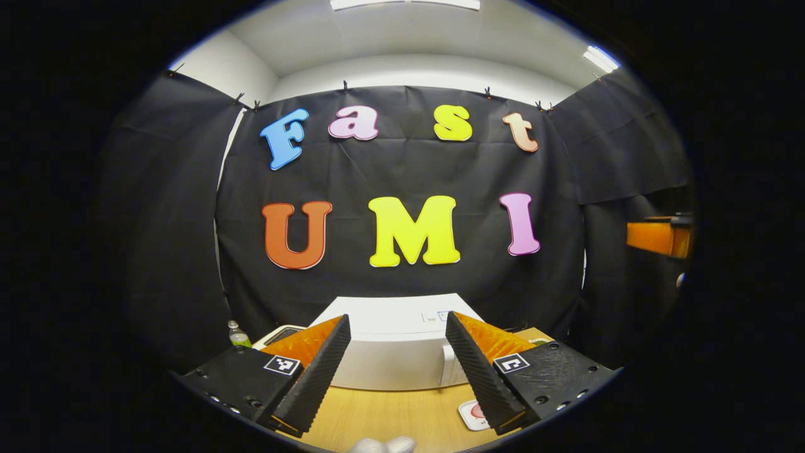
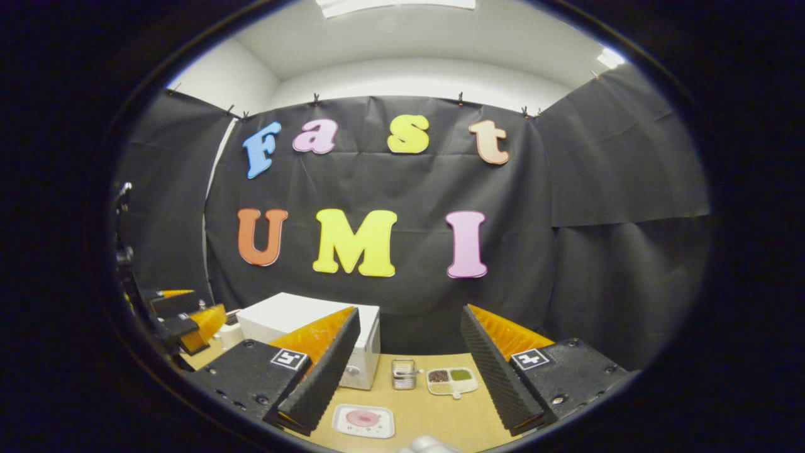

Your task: Open the microwave oven with the left hand, put the food in, and close the microwave oven.

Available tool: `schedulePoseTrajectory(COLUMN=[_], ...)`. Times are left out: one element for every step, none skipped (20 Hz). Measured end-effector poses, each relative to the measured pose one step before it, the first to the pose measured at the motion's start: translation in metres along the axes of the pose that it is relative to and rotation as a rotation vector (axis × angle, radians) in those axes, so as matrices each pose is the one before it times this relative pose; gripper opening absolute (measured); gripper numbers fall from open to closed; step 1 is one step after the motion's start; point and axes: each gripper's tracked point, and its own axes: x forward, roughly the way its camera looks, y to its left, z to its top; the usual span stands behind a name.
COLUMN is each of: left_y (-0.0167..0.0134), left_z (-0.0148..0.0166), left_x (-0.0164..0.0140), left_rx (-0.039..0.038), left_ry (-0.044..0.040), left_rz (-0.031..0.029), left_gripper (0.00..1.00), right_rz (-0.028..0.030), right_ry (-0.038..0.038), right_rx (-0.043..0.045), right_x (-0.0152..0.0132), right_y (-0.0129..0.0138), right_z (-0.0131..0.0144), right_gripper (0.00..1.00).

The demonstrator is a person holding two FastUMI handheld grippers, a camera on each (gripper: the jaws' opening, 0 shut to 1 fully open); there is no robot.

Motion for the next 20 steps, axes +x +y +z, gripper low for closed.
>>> schedulePoseTrajectory(left_y=[-0.00744, -0.00564, -0.00547, -0.00663, -0.00536, -0.00429, -0.00537, -0.00567, -0.00878, -0.00691, -0.00354, -0.00085, 0.00086, -0.00105, -0.00012, -0.00157, -0.00174, -0.0018, -0.00071, -0.00122], left_z=[-0.01265, -0.0134, -0.01443, -0.01551, -0.01507, -0.01452, -0.01522, -0.01254, -0.01056, -0.01003, -0.01029, -0.00804, -0.00966, -0.00686, -0.00408, -0.00237, -0.00132, -0.00248, -0.00289, -0.00269], left_x=[0.00792, 0.01042, 0.00995, 0.01083, 0.01188, 0.012, 0.01467, 0.01148, 0.01346, 0.0123, 0.01103, 0.01213, 0.0123, 0.01068, 0.00855, 0.0095, 0.00672, 0.00648, 0.00382, 0.00135], left_rx=[-0.0142, -0.01243, -0.01074, -0.00976, 0.00077, 0.00836, 0.0101, 0.0107, -0.00337, -0.01072, -0.00903, -0.00697, -0.00411, -0.00243, 0.00357, 0.00994, 0.01522, 0.01214, 0.00331, -0.0011], left_ry=[-0.00358, 0.01514, 0.00792, 0.01896, 0.02286, 0.01188, 0.02751, 0.00886, 0.00925, 0.01671, 0.0069, 0.01341, 0.01417, 0.00777, 0.00274, -0.00267, -0.00381, -0.00323, 0.00257, 0.00424], left_rz=[-0.00819, -0.00344, -0.00616, -0.00164, 0.00005, -0.00102, 0.00034, -0.01076, -0.0237, -0.01699, -0.00757, 0.00258, 0.00526, 0.00337, 0.00389, -0.00142, 0.00206, 0.00203, -0.00022, -0.00093], left_gripper=[0.96, 0.96, 0.96, 0.96, 0.96, 0.95, 0.96, 0.96, 0.96, 0.96, 0.96, 0.96, 0.96, 0.96, 0.96, 0.96, 0.96, 0.96, 0.95, 0.91], right_rz=[-0.00553, -0.01051, -0.01, -0.00578, -0.0089, -0.00936, -0.00913, -0.00672, -0.01124, -0.0065, -0.00128, -0.00161, -0.00021, 0.00067, -0.00332, -0.00619, -0.00474, -0.00358, -0.0026, -0.00002], right_ry=[-0.00075, 0.00007, 0.00077, 0.0023, 0.0028, 0.00299, 0.0028, 0.00441, 0.00506, 0.00404, 0.0057, 0.00668, 0.00814, 0.00697, 0.00924, 0.00717, 0.00737, 0.00619, 0.00653, 0.004], right_rx=[-0.00762, -0.00651, -0.00244, -0.00081, -0.00472, -0.00789, -0.0111, -0.01246, -0.01099, -0.00736, -0.00636, -0.00208, 0.00247, 0.00641, 0.0018, 0.00032, -0.00607, -0.00893, -0.01015, -0.00747], right_x=[-0.00168, -0.00107, -0.00138, -0.00097, -0.00078, -0.00007, 0.00018, 0.00017, 0.00032, 0.00166, 0.00136, 0.00144, 0.0007, 0.00155, 0.00146, 0.00139, 0.00102, 0.00143, 0.00051, -0.00042], right_y=[-0.00579, -0.00704, -0.00633, -0.00509, -0.00466, -0.00547, -0.00431, -0.00357, -0.00358, -0.0031, -0.00013, -0.00063, -0.00005, -0.00032, -0.00063, -0.00201, -0.00144, -0.00045, -0.00114, -0.00006], right_z=[0.00115, 0.00043, 0.0005, 0.0005, -0.00061, -0.00148, -0.00047, -0.00115, -0.00077, -0.00121, -0.00104, -0.00179, -0.00226, -0.00224, -0.00267, -0.00295, -0.00193, -0.00165, -0.00144, -0.00061], right_gripper=[0.95, 0.95, 0.95, 0.95, 0.95, 1.0, 1.0, 1.0, 1.0, 1.0, 0.95, 1.0, 0.95, 0.96, 0.96, 1.0, 1.0, 0.95, 1.0, 1.0])
